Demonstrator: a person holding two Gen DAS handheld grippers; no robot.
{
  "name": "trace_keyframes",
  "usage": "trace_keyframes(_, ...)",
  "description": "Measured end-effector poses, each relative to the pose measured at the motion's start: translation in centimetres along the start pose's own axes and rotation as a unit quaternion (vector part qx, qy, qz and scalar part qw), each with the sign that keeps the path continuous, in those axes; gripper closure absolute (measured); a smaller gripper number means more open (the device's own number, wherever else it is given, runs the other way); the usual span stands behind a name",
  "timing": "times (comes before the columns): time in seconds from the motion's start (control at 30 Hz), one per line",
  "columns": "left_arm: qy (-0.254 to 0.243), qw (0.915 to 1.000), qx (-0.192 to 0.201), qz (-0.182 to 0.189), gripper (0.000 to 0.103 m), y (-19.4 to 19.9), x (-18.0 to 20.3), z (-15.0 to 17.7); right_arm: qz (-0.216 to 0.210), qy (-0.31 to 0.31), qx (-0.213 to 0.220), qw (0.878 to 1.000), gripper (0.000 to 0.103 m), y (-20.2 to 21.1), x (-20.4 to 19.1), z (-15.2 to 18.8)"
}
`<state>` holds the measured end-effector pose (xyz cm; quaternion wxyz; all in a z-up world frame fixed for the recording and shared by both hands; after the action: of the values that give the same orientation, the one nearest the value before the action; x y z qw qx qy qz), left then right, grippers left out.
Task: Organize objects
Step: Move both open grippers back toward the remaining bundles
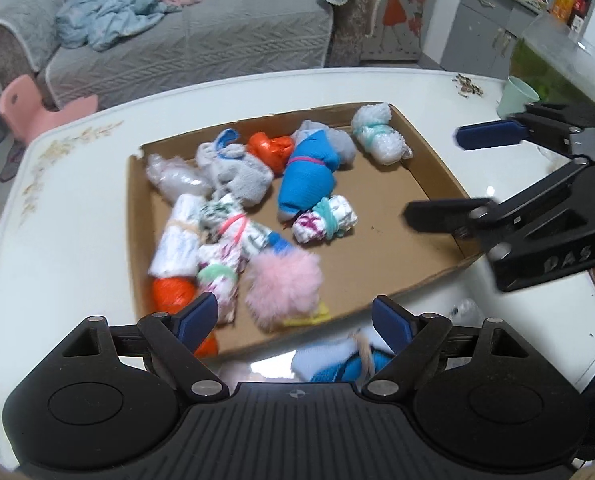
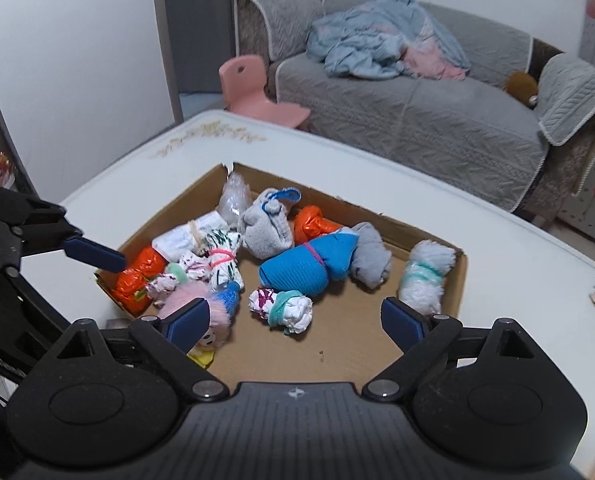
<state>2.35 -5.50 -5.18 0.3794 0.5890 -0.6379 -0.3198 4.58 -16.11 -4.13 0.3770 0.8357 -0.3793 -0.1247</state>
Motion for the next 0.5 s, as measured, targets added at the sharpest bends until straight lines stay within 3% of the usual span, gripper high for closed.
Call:
trace_keyframes(0.23,0.027,0.9994,0.008,-0.019,0.014,3.3,-2.4,3.0,0.021,-0.007,0.018,1.0,0.007,2.9,-0.5,1.2)
trace_keyframes(0.5,0.083,0.9948,0.025,-0.055,0.009,5.7,-6.1,6.9,0.033,-0.017,0.005,0.999,0.004,4.9,-2.0,5.0)
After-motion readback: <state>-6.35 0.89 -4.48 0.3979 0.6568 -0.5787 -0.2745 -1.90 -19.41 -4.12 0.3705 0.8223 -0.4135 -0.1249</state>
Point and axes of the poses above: each gripper's, at about its wrist camera, not at the fingertips, and y roughly against the way its jaws point, x to its right, z to its underside, the point moved 7 cm from there along -y, roughly the way its jaws point, and after that the axes turned 9 degrees about y, right-handed, at the moved point
